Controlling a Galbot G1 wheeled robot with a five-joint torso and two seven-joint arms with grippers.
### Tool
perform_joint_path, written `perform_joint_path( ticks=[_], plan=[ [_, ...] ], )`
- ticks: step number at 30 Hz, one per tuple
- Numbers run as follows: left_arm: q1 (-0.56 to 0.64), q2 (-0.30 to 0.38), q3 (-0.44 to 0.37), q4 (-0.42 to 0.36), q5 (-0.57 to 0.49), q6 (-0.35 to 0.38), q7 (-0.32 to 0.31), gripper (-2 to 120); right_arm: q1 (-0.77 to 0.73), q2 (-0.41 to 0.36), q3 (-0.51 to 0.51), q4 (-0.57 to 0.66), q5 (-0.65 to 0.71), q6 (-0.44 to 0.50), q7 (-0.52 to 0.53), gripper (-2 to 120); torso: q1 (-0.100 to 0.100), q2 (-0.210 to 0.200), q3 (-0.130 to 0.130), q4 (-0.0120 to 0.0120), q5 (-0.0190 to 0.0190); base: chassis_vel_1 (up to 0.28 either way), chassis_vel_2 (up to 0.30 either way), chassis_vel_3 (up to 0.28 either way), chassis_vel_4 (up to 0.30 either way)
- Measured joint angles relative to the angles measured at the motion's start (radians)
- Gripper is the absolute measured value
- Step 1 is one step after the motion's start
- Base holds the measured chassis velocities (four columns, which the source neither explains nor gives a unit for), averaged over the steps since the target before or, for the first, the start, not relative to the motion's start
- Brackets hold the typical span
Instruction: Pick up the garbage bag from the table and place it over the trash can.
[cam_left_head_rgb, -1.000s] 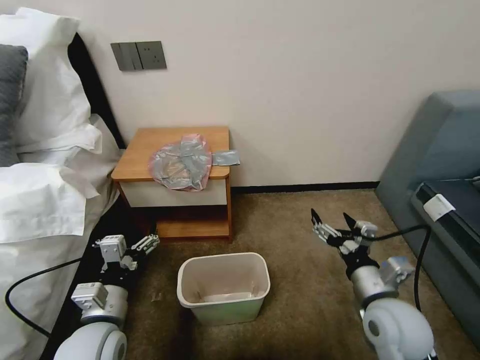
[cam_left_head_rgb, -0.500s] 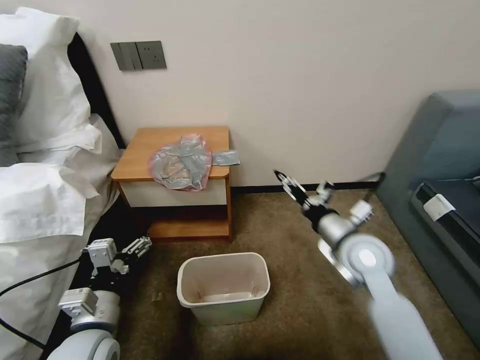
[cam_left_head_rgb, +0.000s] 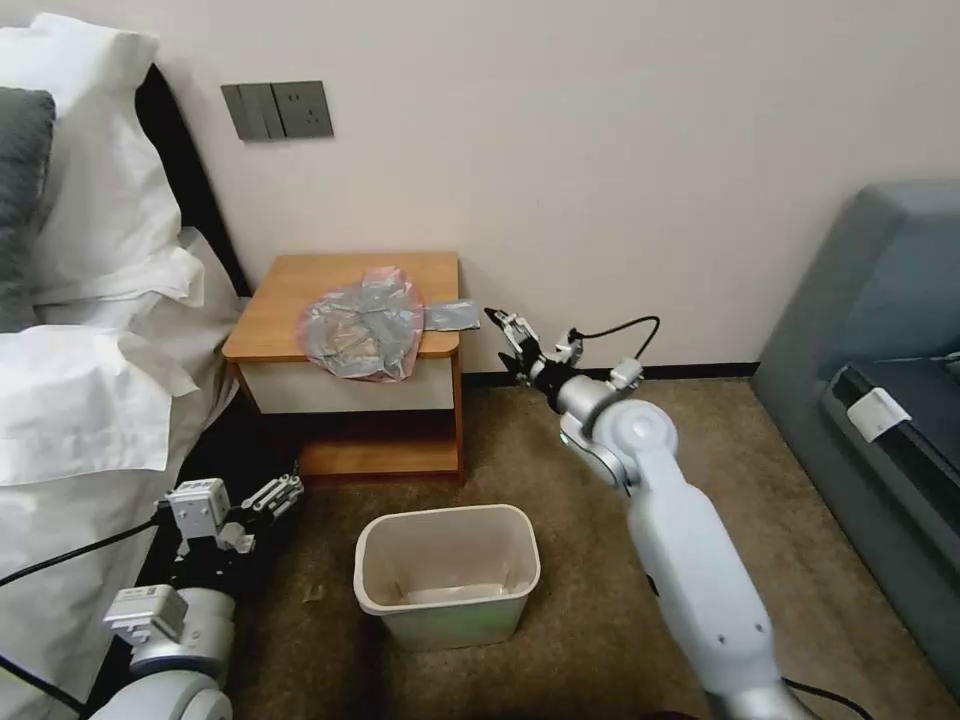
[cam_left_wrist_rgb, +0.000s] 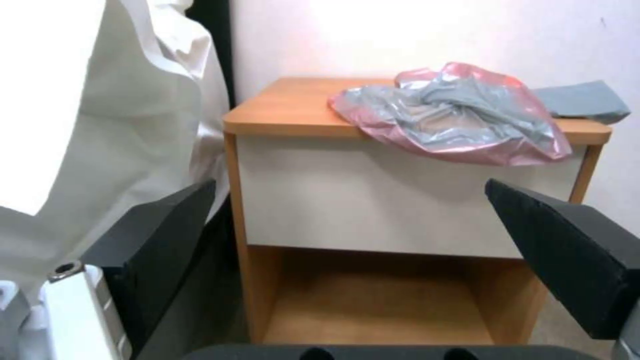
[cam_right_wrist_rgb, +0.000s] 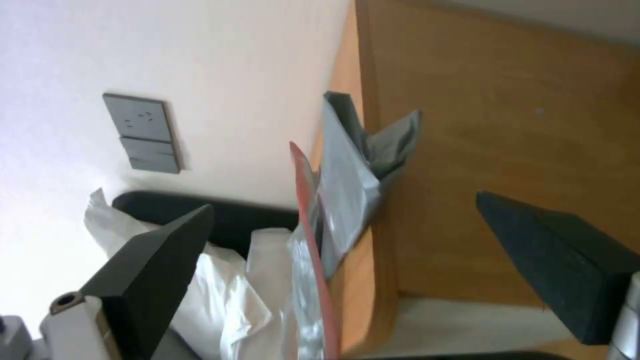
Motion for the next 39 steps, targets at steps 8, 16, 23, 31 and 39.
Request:
perform_joint_path(
  ticks=[8,16,23,31,39],
  plan=[
    [0.021,-0.010,-0.001,-0.024,0.001,-0.008,0.006,100,0.065,0.058,-0.009,-0.118,-0.071,0.005,-0.047,100,0.000,0.000,0.000,0.0001,0.0001,0.000,0.000,0.000,0.000],
    [0.025,-0.009,-0.002,-0.029,-0.001,-0.012,0.010,100,0.089,0.095,-0.013,-0.173,-0.129,0.037,-0.053,84,0.000,0.000,0.000,0.0000,0.0001,0.000,0.000,0.000,0.000],
    [0.026,-0.009,-0.002,-0.026,0.000,-0.022,0.010,100,0.093,0.100,-0.017,-0.178,-0.143,0.050,-0.053,61,0.000,0.000,0.000,0.0000,0.0002,0.000,0.000,0.000,0.000],
    [0.031,-0.006,-0.002,-0.022,0.000,-0.036,0.014,100,0.092,0.097,-0.018,-0.174,-0.156,0.056,-0.060,32,0.000,0.000,0.000,0.0000,0.0002,0.000,0.000,0.000,0.000],
    [0.030,-0.005,0.002,-0.010,-0.001,-0.047,0.017,100,0.078,0.098,-0.014,-0.162,-0.166,0.071,-0.065,2,0.000,0.000,0.000,0.0000,0.0002,0.000,0.000,0.000,0.000]
  ],
)
